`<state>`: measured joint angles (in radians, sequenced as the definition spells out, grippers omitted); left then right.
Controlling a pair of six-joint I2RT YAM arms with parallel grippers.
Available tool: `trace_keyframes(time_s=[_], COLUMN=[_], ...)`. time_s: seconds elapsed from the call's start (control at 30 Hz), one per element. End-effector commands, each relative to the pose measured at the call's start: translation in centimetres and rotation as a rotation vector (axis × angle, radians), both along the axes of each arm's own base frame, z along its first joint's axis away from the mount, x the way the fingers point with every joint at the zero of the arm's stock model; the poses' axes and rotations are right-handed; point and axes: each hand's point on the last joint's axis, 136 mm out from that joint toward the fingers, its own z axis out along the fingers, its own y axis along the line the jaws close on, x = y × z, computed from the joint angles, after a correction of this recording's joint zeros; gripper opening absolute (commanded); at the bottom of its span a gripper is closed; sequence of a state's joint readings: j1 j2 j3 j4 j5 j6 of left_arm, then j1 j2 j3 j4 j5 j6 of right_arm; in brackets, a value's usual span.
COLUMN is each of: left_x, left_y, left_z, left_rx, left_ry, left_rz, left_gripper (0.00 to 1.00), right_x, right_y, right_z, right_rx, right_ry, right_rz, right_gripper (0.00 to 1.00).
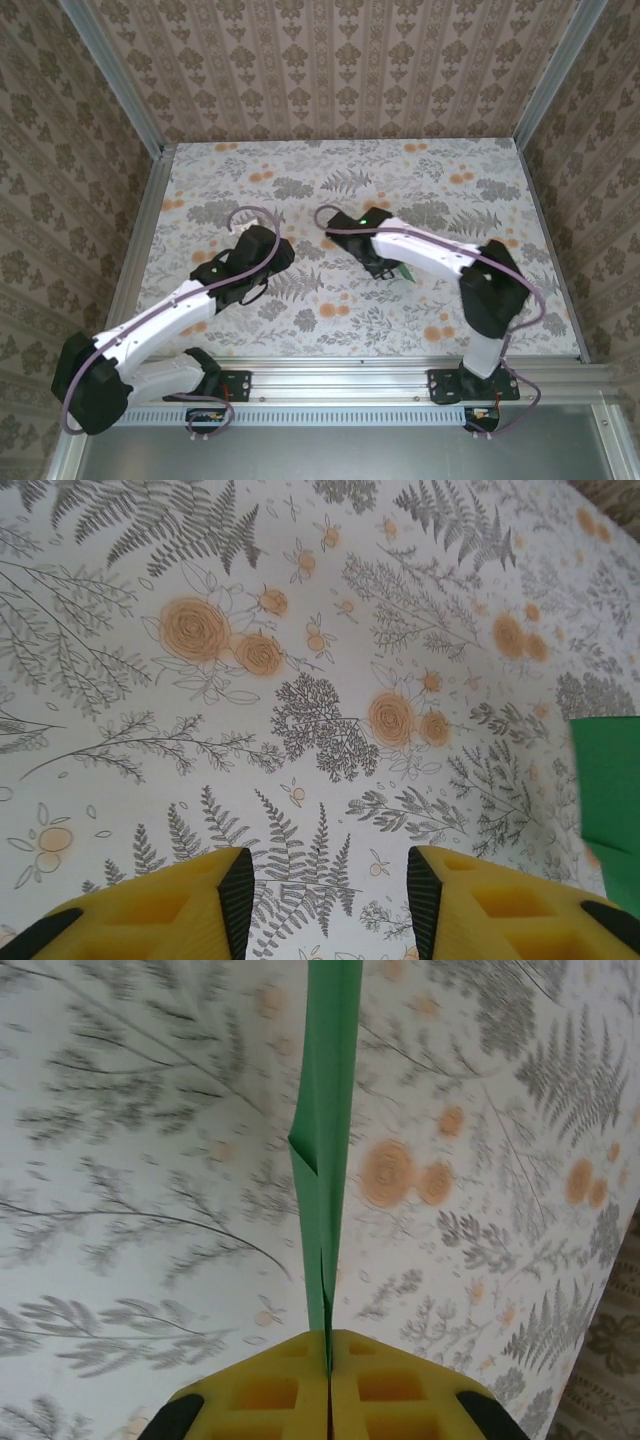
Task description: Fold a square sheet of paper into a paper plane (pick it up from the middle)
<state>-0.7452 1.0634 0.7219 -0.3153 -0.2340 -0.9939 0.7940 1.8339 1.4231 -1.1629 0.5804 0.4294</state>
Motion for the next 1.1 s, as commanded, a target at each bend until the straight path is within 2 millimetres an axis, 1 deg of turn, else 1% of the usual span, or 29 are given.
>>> trace_keyframes(time_s=[0.0,0.1,0.17,0.2,0.23,0.27,0.3,0.33,0.4,0.43,0.47,0.5,0.6,0.63,0.67,0.7,0.73,0.77,0.8,0.83,0.87,0.9,1.0,1.07], left_x=[-0.8,-1.5,-1.9,-2.1,-2.3,-2.5,-2.7,-2.8,-3.1,-3.2,-3.2,-3.3,-3.4,-3.4,-3.4,-3.5,-3.5,-3.6,-3.6,-3.5,-3.2,-2.8,-1.2,-0.3], left_y=[2.2,3.2,3.7,3.9,4.1,4.2,4.2,4.2,3.8,3.4,2.9,2.2,-0.5,-1.7,-2.8,-4.1,-5.4,-6.6,-7.9,-9.0,-9.6,-10.2,-11.3,-12.3], left_z=[-0.5,-0.2,-0.1,0.0,0.0,0.1,0.2,0.2,0.3,0.2,0.1,-0.2,-0.9,-1.2,-1.3,-1.7,-2.0,-2.4,-2.9,-3.3,-4.0,-4.4,-5.9,-6.3], left_rx=[0.041,0.044,0.048,0.045,0.044,0.043,0.040,0.034,0.018,0.005,-0.005,-0.015,-0.046,-0.046,-0.042,-0.029,-0.015,0.003,0.019,0.026,0.036,0.036,-0.032,-0.057], left_ry=[0.004,-0.010,-0.015,-0.017,-0.015,-0.015,-0.016,-0.017,-0.017,-0.017,-0.012,-0.004,0.032,0.045,0.054,0.071,0.086,0.101,0.120,0.141,0.164,0.175,0.200,0.214], left_rz=[0.047,0.054,0.053,0.048,0.045,0.043,0.037,0.031,0.004,-0.020,-0.043,-0.073,-0.180,-0.223,-0.256,-0.295,-0.327,-0.355,-0.383,-0.400,-0.399,-0.387,-0.338,-0.349], left_gripper=[0.49,0.51,0.54,0.55,0.55,0.55,0.55,0.56,0.57,0.58,0.58,0.58,0.58,0.58,0.58,0.57,0.56,0.55,0.54,0.50,0.48,0.48,0.50,0.50], right_x=[-0.3,-0.6,-1.0,-1.1,-1.5,-1.8,-2.1,-2.4,-2.3,-2.2,-2.2,-1.9,-0.9,-0.7,-0.1,0.1,0.5,0.9,1.2,1.5,1.7,2.0,2.6,3.1], right_y=[2.8,7.3,9.8,11.2,12.4,13.3,15.0,15.8,16.5,16.1,15.6,14.7,10.8,9.0,8.2,6.8,5.9,5.0,4.1,3.3,3.0,3.0,3.5,3.9], right_z=[-0.8,-3.0,-3.8,-4.2,-4.3,-4.2,-3.9,-3.3,-1.6,-0.7,0.0,0.8,1.5,1.1,1.3,1.0,0.9,0.2,-0.3,-0.4,-0.6,-1.1,-2.6,-3.5], right_rx=[-0.020,0.086,0.176,0.241,0.307,0.358,0.460,0.533,0.662,0.717,0.760,0.805,0.912,0.951,1.020,1.084,1.158,1.202,1.236,1.254,1.266,1.277,1.297,1.300], right_ry=[0.030,0.097,0.135,0.161,0.188,0.205,0.224,0.235,0.207,0.182,0.162,0.127,0.034,0.012,-0.016,-0.024,-0.034,-0.028,-0.023,-0.027,-0.017,0.012,0.114,0.142], right_rz=[0.000,0.012,0.011,0.015,0.015,0.018,0.036,0.046,0.046,0.045,0.043,0.025,-0.051,-0.096,-0.116,-0.150,-0.171,-0.199,-0.222,-0.238,-0.235,-0.233,-0.244,-0.237], right_gripper=[0.11,0.14,0.17,0.20,0.25,0.27,0.29,0.34,0.35,0.36,0.41,0.42,0.44,0.45,0.45,0.46,0.46,0.46,0.46,0.46,0.46,0.46,0.41,0.40])
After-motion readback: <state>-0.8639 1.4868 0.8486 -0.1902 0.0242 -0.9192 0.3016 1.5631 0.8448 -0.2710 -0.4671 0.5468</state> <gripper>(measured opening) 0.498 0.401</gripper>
